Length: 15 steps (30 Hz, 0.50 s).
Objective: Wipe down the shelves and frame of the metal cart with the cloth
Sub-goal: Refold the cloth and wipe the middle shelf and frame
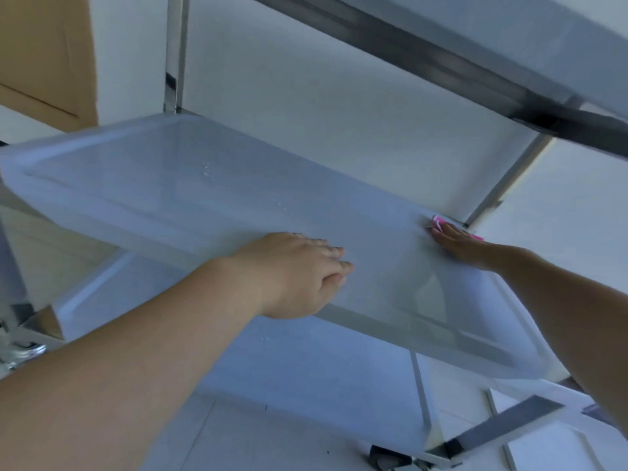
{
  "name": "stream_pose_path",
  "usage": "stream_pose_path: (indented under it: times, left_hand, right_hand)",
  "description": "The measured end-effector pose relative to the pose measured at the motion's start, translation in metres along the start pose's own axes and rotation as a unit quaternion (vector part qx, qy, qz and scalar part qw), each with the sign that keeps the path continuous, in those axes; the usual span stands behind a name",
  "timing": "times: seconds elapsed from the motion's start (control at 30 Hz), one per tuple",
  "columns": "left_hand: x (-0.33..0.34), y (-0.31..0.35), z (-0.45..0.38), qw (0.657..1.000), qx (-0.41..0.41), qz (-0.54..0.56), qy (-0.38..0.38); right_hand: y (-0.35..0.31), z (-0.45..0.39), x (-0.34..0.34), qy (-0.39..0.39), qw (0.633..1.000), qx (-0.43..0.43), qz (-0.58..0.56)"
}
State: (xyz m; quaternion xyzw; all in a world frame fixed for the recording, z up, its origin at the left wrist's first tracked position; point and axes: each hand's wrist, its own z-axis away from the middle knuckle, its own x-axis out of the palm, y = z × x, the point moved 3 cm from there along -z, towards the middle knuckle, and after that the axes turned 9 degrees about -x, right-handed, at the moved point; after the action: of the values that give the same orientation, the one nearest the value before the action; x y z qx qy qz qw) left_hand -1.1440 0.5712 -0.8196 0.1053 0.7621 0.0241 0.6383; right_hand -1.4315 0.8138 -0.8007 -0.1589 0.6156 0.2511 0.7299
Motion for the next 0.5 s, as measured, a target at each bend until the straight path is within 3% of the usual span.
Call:
stream_pose_path:
  times: [0.27,0.5]
  left_hand:
    - [0.000,0.001,0.002,1.000,-0.001,-0.005,-0.006]
    - [-0.001,0.000,0.000,1.000,-0.017,-0.008,-0.017]
  right_hand:
    - [-0.008,-0.048,-0.011,0.044,0.994,0.024,-0.095]
    - [-0.044,-0.051,-0.018,0.023,0.996,-0.056,-0.061]
